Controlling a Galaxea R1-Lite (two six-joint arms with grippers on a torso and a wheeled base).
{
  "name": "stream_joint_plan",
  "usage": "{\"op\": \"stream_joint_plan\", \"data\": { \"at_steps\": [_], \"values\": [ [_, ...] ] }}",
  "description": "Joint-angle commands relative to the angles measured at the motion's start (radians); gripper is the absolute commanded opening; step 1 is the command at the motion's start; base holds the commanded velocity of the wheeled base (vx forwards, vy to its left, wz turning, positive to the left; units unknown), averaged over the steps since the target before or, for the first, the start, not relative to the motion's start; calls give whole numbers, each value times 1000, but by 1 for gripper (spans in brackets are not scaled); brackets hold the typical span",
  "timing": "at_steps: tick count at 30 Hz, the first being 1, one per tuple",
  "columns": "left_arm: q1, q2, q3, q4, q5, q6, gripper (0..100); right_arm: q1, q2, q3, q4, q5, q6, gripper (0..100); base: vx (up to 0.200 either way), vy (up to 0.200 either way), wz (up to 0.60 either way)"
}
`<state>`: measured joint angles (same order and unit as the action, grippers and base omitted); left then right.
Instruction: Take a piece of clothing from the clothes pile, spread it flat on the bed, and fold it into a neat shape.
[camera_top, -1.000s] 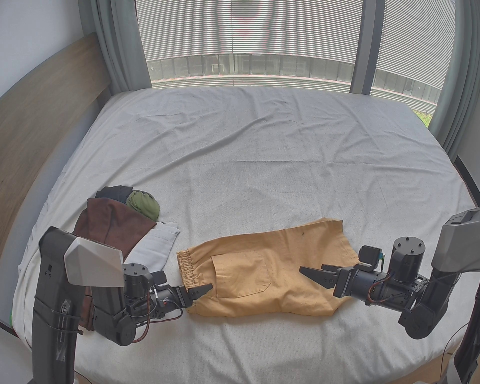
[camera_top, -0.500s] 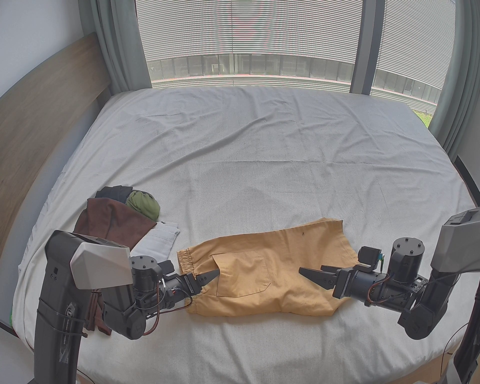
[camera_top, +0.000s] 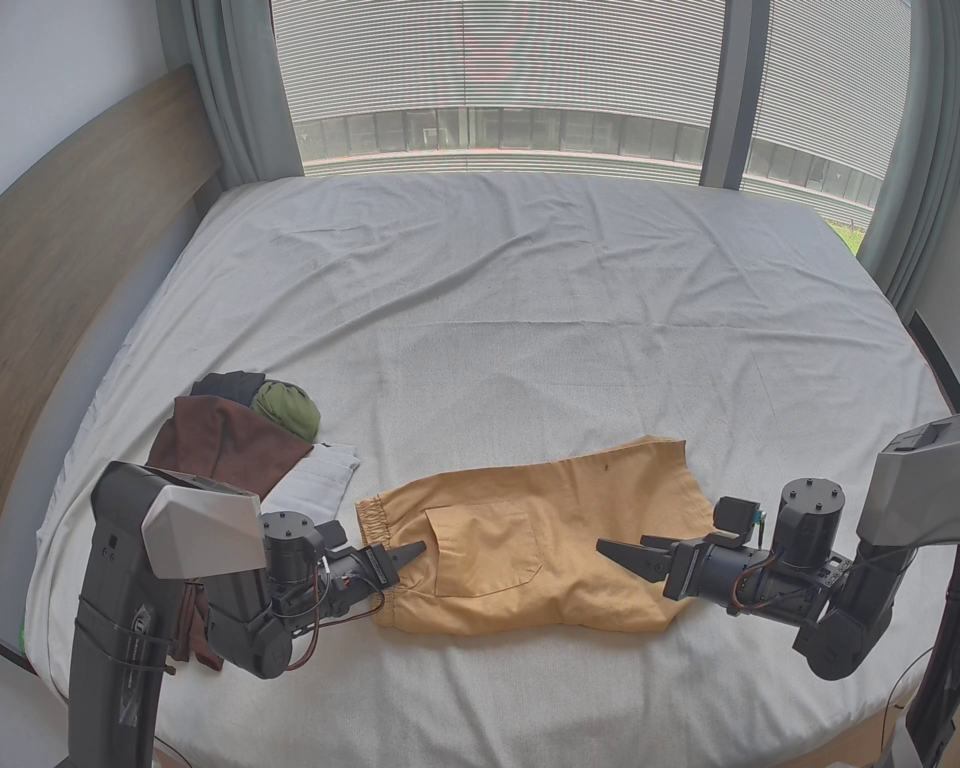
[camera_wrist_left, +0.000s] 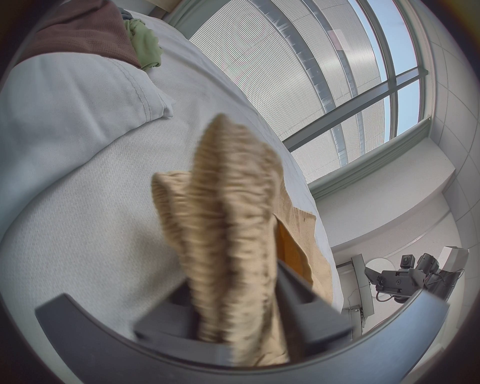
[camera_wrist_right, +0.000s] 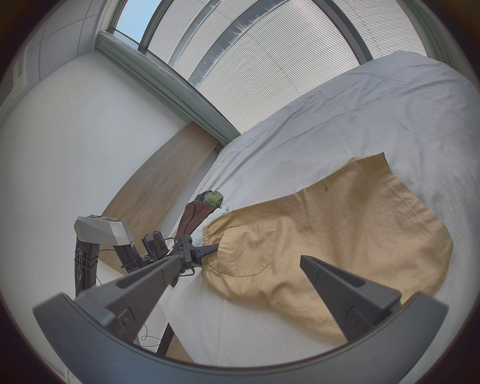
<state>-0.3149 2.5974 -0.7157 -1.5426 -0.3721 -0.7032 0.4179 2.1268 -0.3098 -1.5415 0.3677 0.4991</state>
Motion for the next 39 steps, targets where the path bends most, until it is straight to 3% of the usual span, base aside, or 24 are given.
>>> {"op": "stream_joint_plan", "data": {
  "at_steps": [1,13,27,39],
  "values": [
    [7,-16,7,-2,-1,-1,0,-2,15,0,0,0,-1,100,0,0,0],
    [74,-214,182,-1,-33,-2,0,-11,64,-9,-2,2,-1,100,0,0,0],
    [201,-266,300,-2,-91,22,0,-2,81,-9,-2,2,-4,100,0,0,0],
    [257,-284,343,-2,-120,62,0,1,87,-8,-2,0,-5,100,0,0,0]
  ]
}}
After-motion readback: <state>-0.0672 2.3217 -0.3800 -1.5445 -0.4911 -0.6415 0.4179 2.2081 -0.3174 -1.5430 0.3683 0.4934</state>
